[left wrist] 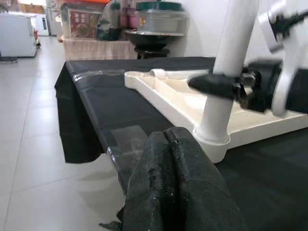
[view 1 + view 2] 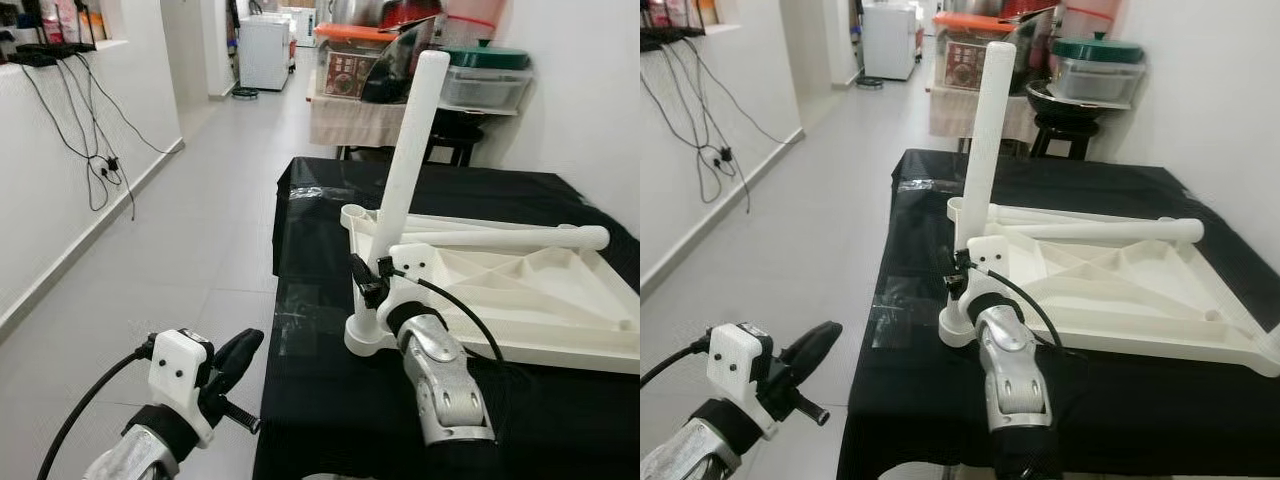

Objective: Building children table

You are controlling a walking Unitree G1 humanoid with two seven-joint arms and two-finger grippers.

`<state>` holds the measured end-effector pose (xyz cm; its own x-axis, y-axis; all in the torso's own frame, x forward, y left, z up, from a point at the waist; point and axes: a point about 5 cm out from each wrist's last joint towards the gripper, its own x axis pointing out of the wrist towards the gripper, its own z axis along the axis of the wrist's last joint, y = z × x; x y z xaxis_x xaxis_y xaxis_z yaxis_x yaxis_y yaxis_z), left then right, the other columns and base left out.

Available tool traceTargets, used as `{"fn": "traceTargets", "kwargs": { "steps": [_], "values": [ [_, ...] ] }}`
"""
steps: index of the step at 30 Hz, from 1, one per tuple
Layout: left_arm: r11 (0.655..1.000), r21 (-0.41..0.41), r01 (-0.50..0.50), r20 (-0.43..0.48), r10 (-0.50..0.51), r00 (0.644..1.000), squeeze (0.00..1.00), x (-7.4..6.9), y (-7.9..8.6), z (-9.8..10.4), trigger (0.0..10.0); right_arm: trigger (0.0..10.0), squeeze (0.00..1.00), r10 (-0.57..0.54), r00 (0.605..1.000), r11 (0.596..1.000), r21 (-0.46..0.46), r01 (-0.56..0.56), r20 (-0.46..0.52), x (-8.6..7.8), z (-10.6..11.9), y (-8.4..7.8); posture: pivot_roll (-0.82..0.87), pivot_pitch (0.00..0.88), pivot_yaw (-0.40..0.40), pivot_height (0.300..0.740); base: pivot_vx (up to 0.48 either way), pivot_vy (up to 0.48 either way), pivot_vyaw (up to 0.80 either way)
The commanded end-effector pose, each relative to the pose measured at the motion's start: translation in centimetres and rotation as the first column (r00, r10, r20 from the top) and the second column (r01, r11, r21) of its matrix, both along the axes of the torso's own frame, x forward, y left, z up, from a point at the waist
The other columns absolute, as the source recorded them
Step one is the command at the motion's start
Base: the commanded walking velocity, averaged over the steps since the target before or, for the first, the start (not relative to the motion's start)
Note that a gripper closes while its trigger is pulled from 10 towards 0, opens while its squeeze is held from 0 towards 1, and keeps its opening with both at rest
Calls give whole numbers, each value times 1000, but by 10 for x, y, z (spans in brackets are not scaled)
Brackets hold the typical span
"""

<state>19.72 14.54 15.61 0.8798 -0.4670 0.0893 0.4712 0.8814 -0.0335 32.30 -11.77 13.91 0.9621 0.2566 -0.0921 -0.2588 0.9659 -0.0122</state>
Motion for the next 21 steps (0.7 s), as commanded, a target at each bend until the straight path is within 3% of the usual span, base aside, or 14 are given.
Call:
{"fn": "traceTargets", "kwargs": {
  "steps": [1,4,5,6,7,9,10,11,13,14,15,17,19,21],
  "values": [
    [1000,4,2,-5,-2,1000,0,1,-1,-2,10000,10000,1000,87,995,994,68,-84,-51,-3,2,7,19,0,-95,740,0,0,0],
    [1000,4,2,-5,-2,1000,0,1,-2,-2,10000,10000,1000,136,989,987,96,-129,-65,-4,3,11,19,0,-95,740,0,0,0],
    [1000,3,3,-5,-3,1000,0,2,-2,-2,10000,10000,427,274,960,956,121,-266,-52,-2,9,11,25,0,-98,740,0,0,0],
    [1000,3,3,-5,-3,1000,0,2,-2,-2,10000,10000,427,274,960,956,121,-266,-52,-2,9,11,25,0,-98,740,0,0,0],
    [1000,3,3,-5,-3,1000,0,2,-2,-2,10000,10000,0,389,921,917,104,-384,-24,5,15,2,33,0,-100,740,0,0,0],
    [1000,3,3,-5,-3,1000,0,2,-2,-2,10000,10000,0,389,921,917,104,-384,-24,5,15,2,33,0,-100,740,0,0,0],
    [1000,3,3,-5,-3,1000,0,2,-2,-3,10000,10000,0,474,880,877,89,-472,-14,11,19,-8,33,0,-100,740,0,0,0],
    [1000,3,3,-5,-3,1000,0,2,-2,-3,10000,10000,0,474,880,877,89,-472,-14,11,19,-8,33,0,-100,740,0,0,0],
    [1000,2,4,-6,-3,1000,0,2,-3,-3,10000,10000,0,598,801,797,133,-589,-37,27,25,-28,51,0,-104,740,0,0,0],
    [1000,2,4,-6,-3,1000,0,2,-3,-3,10000,10000,0,598,801,797,133,-589,-37,27,25,-28,51,0,-104,740,0,0,0],
    [1000,2,3,-7,-3,1000,0,1,-3,-3,10000,10000,0,642,765,763,158,-627,-62,31,26,-33,52,0,-103,740,0,0,0],
    [1000,2,3,-7,-3,1000,0,1,-3,-3,10000,10000,0,642,765,763,158,-627,-62,31,26,-33,52,0,-103,740,0,0,0],
    [1000,2,4,-10,-4,1000,0,1,-3,-3,10000,10000,0,704,702,707,190,-681,-108,37,29,-39,60,0,-101,740,0,0,0],
    [1000,2,5,-11,-4,1000,0,1,-3,-3,10000,10000,0,715,687,697,199,-689,-127,39,30,-42,61,0,-99,740,0,0,0]
  ]
}}
